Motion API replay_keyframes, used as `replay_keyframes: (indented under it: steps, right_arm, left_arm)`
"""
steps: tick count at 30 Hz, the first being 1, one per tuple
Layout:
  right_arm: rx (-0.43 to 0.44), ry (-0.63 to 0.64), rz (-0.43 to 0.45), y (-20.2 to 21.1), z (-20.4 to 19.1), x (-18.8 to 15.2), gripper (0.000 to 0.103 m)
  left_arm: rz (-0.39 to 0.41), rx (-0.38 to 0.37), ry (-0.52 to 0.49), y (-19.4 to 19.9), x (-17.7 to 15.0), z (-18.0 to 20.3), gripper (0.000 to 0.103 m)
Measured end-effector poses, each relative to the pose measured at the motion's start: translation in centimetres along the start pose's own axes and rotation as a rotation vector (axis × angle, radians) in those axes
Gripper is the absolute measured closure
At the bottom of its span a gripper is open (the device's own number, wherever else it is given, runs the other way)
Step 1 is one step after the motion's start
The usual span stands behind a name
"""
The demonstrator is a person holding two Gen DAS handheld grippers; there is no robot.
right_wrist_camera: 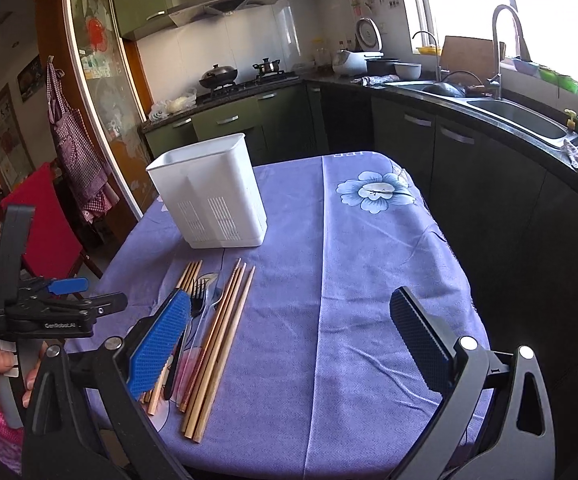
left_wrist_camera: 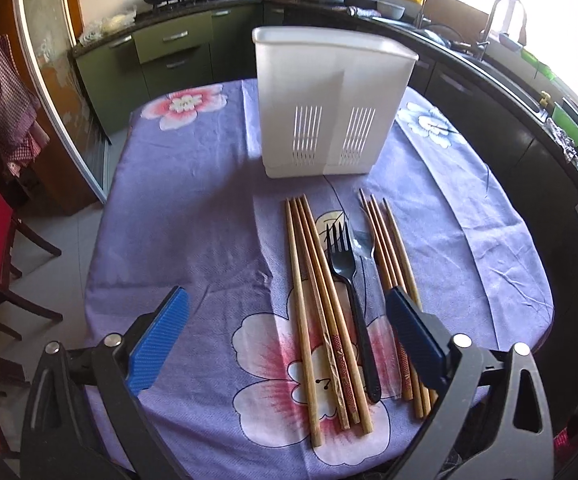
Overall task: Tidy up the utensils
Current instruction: 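Grasp the black plastic fork with the left gripper and lift it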
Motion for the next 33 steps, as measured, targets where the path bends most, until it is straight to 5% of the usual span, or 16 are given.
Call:
replay_keyframes:
  steps: [4,11,16,28,33]
  right_arm:
    - [-0.008,-0.002,-0.022,-1.4,0.6,0.1,0.004]
    - [-0.001,-0.009,-0.049,-3.0,1.1,-0.2,0.004]
    - [0.011,-0.023,-0.047,-3.0,1.6,-0.4,0.004]
    - [0.028,-0.028,-0.039,-2.4,2.1,-0.6,0.004]
    - [0.01,0.022,-0.082,-3.1,1.0,-0.8,0.004]
  left_arm:
    - [-0.121,-0.083,0.01,-3.3,-0.3,2.0,0.047]
    - [-0.223,-0.077,-0.012,-6.0,-0.4,4.2,0.079]
    - [-0.257,-0.081,-0.009,-6.9,-0.3,4.9,0.091]
    - [-0.287,-0.006,-0.03,-9.0,0.0,5.6,0.092]
    - [-0.264,-0.04,-0.008,-8.9,0.6,6.0,0.094]
Point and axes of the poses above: each gripper's, at about its wrist camera, not at the fingertips, and y roughly against the way its jaws point, z to its right, x to its top, the point moved 8 cm from there along -y, roughly the way its jaws point, and after that the axes turned 3 degrees about -y, right-handed, at the moved point
